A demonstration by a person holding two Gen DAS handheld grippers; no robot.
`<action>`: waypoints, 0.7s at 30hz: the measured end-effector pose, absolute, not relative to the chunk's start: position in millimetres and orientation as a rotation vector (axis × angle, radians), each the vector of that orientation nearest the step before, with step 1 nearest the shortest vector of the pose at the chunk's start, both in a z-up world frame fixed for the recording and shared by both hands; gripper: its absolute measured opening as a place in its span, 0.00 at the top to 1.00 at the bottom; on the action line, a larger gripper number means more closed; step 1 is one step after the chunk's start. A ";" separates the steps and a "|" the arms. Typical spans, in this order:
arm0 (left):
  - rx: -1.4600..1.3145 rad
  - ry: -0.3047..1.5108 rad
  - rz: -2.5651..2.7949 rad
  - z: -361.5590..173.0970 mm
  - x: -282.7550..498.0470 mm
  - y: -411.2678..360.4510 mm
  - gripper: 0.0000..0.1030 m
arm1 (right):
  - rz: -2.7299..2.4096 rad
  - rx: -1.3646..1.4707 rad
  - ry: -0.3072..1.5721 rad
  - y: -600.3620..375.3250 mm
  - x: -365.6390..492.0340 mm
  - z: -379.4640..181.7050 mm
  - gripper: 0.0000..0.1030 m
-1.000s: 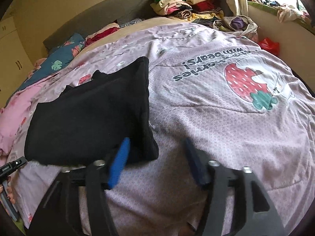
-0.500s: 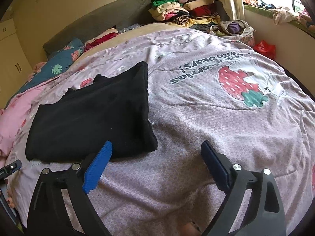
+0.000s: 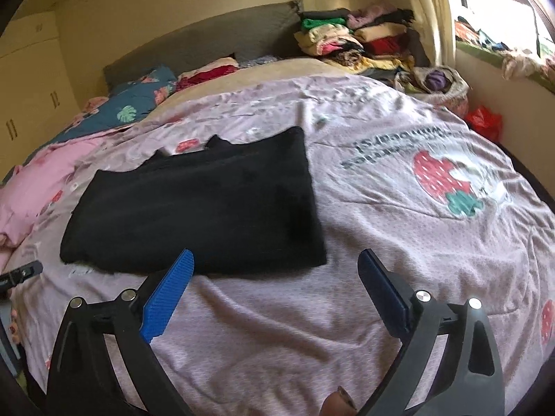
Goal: Fold small clothes
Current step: 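Release the shirt and press the folded bundle flat with both tools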
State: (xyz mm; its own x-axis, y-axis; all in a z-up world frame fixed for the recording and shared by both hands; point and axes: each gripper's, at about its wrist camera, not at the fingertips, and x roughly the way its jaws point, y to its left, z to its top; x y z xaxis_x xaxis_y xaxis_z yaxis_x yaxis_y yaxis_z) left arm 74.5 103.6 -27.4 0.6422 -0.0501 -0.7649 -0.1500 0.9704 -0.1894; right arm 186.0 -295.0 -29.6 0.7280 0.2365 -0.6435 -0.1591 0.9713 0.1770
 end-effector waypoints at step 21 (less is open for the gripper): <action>-0.259 0.831 0.145 -15.3 64.0 141.2 0.09 | 0.400 -0.062 0.727 -183.1 172.4 -19.6 0.07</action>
State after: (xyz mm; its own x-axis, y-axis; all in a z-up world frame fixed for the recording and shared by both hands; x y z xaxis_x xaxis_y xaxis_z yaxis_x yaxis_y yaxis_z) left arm 64.0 141.2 -15.3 0.6670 0.0259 -0.7446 -0.2273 0.9588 -0.1702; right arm 172.4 -183.1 -19.6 0.6747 0.3344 -0.6580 -0.3771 0.9225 0.0821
